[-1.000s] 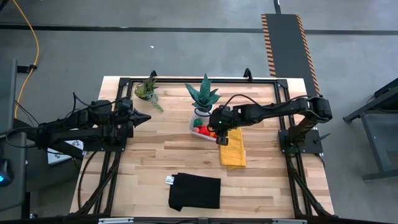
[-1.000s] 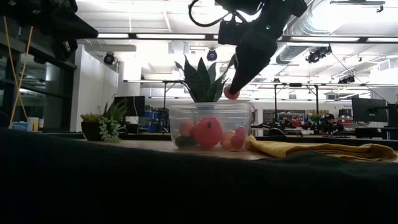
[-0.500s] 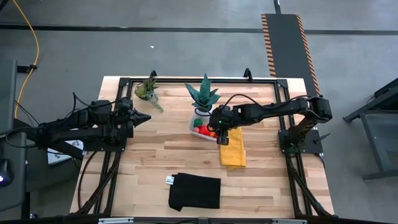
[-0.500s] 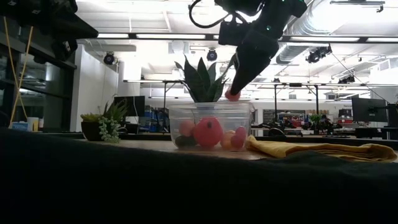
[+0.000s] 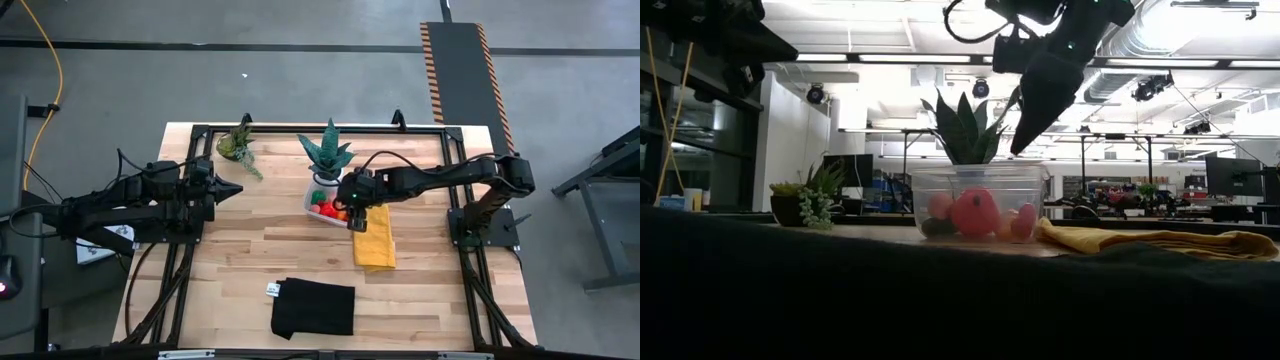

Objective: Pick and placing Produce into tupperware
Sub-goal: Put the pink peach into the transparent container

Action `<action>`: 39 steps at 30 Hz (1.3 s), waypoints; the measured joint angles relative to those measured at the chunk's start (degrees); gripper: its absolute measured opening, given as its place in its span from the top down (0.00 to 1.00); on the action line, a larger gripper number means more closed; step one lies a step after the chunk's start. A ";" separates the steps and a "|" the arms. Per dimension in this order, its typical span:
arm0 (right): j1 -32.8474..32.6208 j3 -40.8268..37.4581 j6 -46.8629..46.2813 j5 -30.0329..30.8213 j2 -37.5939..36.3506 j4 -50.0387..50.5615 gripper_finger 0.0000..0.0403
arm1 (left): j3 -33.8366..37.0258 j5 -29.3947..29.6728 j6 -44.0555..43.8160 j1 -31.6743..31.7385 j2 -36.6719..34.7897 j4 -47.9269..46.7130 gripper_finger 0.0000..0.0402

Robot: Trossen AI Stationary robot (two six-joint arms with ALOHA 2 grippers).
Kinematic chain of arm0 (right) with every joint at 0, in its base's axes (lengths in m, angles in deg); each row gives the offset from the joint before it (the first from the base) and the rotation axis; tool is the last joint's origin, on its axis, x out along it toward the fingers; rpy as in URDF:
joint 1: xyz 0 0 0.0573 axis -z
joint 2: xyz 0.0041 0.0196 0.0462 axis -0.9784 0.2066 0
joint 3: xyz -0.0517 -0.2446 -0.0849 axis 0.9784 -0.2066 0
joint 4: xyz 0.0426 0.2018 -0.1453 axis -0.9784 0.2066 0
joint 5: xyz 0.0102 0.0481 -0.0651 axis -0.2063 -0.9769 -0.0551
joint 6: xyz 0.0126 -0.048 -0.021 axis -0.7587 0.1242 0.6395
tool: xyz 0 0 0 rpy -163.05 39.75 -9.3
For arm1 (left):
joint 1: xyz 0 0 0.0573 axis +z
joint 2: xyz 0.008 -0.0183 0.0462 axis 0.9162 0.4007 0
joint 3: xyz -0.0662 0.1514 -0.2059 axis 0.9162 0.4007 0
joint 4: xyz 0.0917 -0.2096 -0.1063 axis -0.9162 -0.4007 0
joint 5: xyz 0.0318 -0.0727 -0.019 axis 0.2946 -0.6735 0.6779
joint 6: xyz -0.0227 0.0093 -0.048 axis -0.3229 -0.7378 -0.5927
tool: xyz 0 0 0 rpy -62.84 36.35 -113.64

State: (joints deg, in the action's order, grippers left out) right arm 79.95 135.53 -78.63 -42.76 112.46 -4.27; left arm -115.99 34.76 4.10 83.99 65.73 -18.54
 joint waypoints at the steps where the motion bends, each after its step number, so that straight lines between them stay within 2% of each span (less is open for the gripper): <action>1: -0.07 -0.02 -0.01 0.56 -0.27 0.03 0.53 | 0.00 0.00 -0.02 0.00 0.00 0.00 1.00; 9: -0.42 5.28 -2.41 7.91 -4.68 5.34 0.53 | 0.00 0.00 -0.04 0.00 0.00 0.02 1.00; 20: 0.32 5.36 -16.49 30.45 -15.45 21.06 0.53 | 0.00 0.02 0.08 0.00 0.01 0.00 1.00; 25: 3.44 -0.36 -23.09 31.42 -22.50 18.82 0.53 | 0.00 1.06 0.17 0.00 0.00 0.00 1.00; 27: 4.94 -4.63 -24.95 30.66 -26.72 16.56 0.53 | 0.00 1.11 0.20 0.02 0.02 0.00 1.00; 29: 6.75 -9.83 -26.10 27.37 -31.60 12.41 0.53 | 0.00 1.09 0.28 0.01 0.02 0.00 1.00; 36: 16.00 -30.74 -26.78 3.12 -50.84 -12.76 0.53 | 0.00 1.09 0.28 0.00 0.02 0.00 1.00; 39: 19.10 -37.17 -27.02 -2.55 -55.43 -19.30 0.53 | 0.00 1.09 0.28 0.01 0.01 0.00 1.00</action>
State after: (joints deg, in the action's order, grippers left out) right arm 99.05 98.37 -105.65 -45.31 57.02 -23.57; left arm -115.99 35.86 4.38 83.99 65.74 -18.54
